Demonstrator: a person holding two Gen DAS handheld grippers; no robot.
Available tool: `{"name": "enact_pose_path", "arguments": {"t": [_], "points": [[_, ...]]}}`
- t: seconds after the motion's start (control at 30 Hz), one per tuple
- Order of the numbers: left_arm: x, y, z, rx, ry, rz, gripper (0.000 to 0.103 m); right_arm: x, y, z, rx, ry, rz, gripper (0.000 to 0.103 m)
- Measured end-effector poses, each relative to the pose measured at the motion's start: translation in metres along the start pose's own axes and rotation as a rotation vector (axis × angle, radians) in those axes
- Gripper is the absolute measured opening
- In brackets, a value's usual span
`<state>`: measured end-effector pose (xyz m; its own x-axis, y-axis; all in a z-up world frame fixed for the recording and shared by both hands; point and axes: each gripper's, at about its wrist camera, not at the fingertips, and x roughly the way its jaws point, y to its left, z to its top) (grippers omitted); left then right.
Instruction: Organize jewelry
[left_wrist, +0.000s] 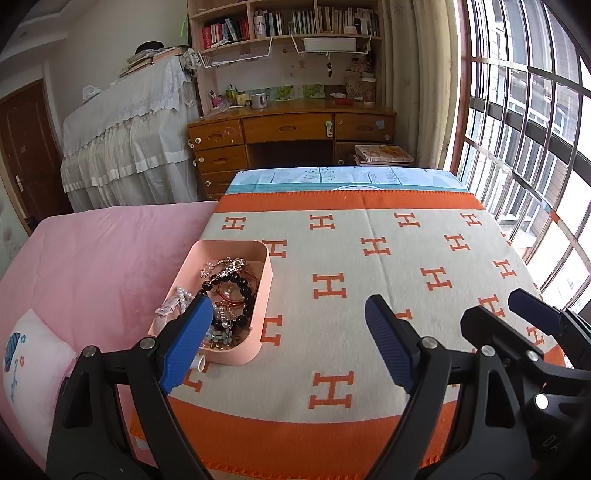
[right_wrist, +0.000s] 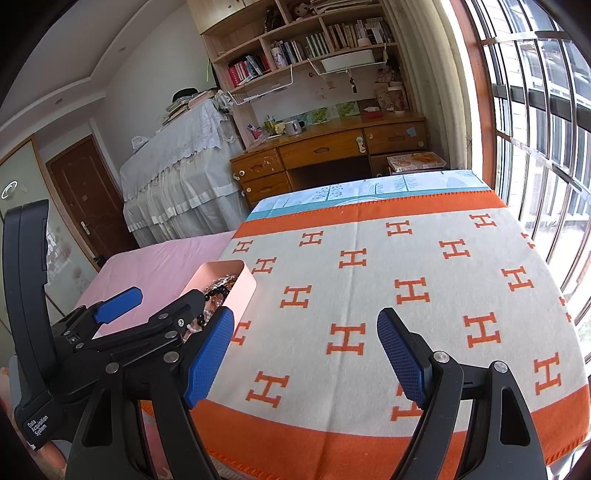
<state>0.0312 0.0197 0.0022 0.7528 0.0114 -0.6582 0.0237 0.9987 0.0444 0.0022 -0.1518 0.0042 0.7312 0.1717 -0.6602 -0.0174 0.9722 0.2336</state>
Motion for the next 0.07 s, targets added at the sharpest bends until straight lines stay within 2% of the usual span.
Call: {"name": "enact_pose_path", "arguments": {"t": [0.07], "points": [[0.0003,0.0009,-0.0004,0.000,0.004,-0.001,0.083,-0.0003,0.0001,0.0004,0.000,0.000,-0.001,0.081]]}}
